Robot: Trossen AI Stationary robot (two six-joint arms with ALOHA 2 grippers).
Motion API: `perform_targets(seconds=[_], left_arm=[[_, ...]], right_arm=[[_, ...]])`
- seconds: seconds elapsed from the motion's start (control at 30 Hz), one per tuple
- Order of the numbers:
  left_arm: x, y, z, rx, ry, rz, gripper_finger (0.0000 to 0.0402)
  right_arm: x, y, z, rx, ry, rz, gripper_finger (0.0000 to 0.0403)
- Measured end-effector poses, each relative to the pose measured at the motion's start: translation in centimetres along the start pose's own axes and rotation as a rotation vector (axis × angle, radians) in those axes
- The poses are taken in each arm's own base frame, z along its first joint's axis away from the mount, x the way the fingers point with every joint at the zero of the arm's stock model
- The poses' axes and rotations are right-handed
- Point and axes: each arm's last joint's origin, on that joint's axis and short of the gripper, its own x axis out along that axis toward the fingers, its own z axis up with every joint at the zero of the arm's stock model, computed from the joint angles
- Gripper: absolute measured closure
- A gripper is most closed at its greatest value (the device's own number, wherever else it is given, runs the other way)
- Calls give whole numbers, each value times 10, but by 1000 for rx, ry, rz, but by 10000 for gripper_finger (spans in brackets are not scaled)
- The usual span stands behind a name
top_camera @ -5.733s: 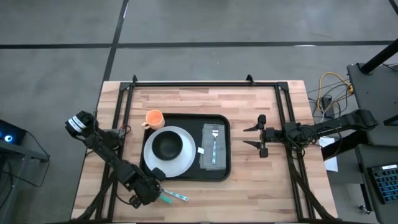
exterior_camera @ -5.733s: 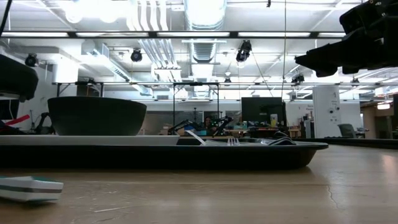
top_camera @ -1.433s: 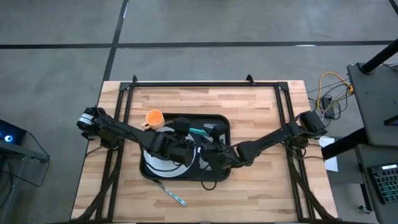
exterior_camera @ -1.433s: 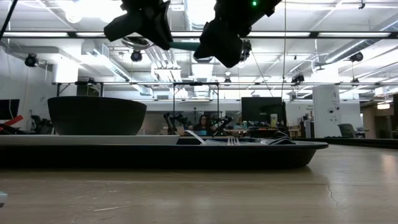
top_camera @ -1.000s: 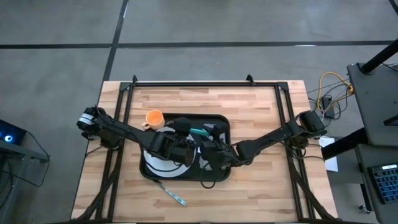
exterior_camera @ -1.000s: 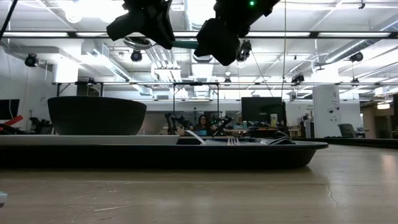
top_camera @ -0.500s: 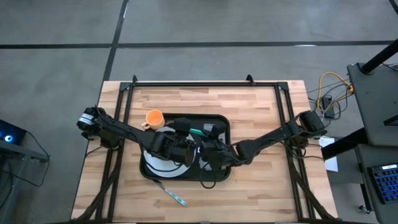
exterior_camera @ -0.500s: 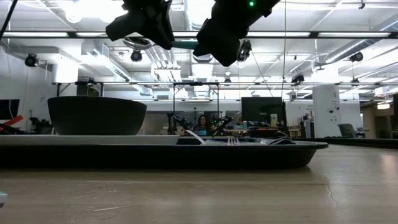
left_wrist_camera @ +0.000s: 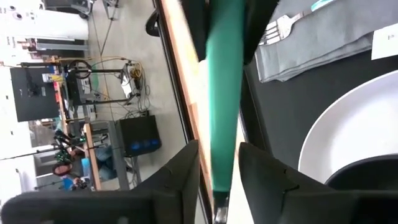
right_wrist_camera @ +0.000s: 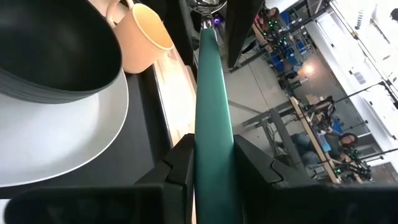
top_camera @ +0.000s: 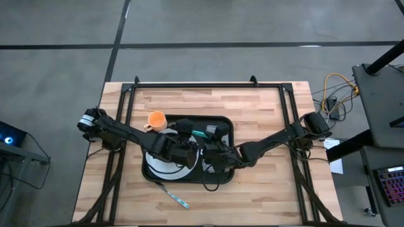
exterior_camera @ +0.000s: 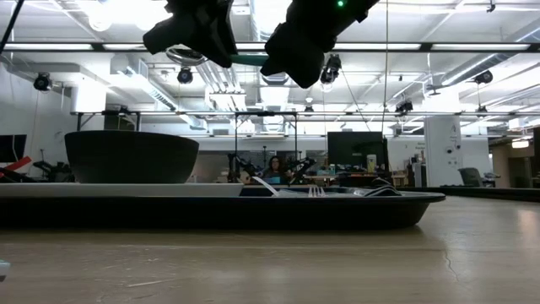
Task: Set up tray
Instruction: Put the green spoon on the gray napkin to the left of the green fork
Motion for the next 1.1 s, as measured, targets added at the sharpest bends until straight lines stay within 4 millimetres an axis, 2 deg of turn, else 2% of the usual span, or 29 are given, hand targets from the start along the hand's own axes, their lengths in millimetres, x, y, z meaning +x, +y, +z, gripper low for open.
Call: perform_targets(seconds=[0.33,0.63,0.73,0.93,1.1], left_arm=[[-18,17,-13,-101,-71,-68,251],[-29,22,-39,-206,-92,-75,247],[-33,19,-49,-244,-131,-79,246],[-46,0,-68,-283,-276,-82,246],[-61,-21,-86,-307,-441,-95,246]], right_arm=[[0,0,0,23,-1,12,336],[-2,-3,-4,157,28,15,336],[-2,-5,-6,212,60,15,336],[-6,-14,-6,380,147,2,336],[-8,-17,-10,610,217,18,336]])
